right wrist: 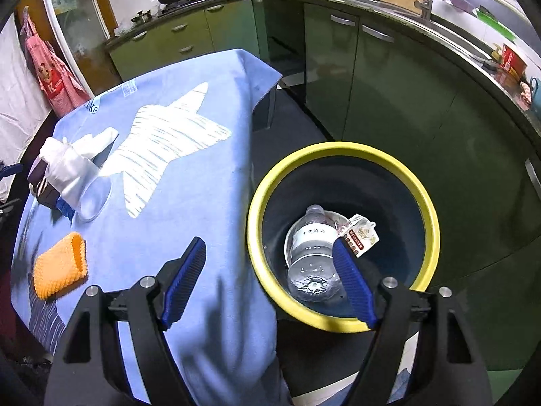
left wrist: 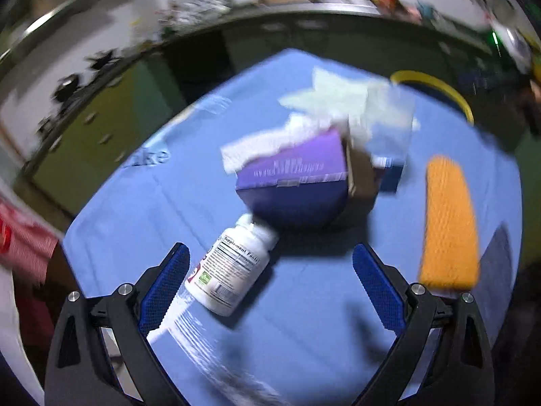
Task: Collect trash
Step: 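Grasp the white supplement bottle with the left gripper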
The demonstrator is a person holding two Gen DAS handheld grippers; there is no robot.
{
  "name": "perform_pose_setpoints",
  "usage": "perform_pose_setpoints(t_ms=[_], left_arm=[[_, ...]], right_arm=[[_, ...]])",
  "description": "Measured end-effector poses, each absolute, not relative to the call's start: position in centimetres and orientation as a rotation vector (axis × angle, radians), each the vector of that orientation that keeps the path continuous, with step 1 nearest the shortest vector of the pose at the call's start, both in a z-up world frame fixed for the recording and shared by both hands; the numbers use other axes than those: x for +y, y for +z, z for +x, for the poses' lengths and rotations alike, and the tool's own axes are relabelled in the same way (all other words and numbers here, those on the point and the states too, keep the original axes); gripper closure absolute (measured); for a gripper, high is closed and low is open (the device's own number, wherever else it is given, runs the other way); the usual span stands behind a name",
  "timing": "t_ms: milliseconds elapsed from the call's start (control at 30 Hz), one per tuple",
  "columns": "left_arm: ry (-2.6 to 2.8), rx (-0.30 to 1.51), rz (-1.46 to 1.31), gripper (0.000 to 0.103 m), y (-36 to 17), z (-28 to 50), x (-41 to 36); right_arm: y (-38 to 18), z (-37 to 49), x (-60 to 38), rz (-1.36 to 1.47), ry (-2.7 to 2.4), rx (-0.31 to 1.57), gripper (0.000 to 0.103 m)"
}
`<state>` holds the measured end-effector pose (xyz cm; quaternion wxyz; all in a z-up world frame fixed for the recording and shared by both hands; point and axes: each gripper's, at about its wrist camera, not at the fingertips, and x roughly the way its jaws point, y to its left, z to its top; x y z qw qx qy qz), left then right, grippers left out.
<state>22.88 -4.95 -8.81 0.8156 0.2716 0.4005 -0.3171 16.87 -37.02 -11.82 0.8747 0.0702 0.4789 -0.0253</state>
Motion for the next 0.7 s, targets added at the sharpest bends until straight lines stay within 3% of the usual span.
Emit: perform_pose_setpoints(t_ms=[233,400,700], left_arm=[[-0.806,0.937,0.577,0.010,-10.4,26.9,-3.4],[-0.863,0.984,0.572,0.024,-11.5,28.6,-3.1],[-0.888,1.027,0.632,0.035,-13.1,28.6,-3.2]], right_arm=[[-12.3,17.0,-35.9,0.147,-0.064,1.021,0.030],[-12.3,17.1,-35.3,0.141,-0.058,1.040,0.030],[-11.5,16.8,-34.5,0.127,-0.043,1.038,0.030]])
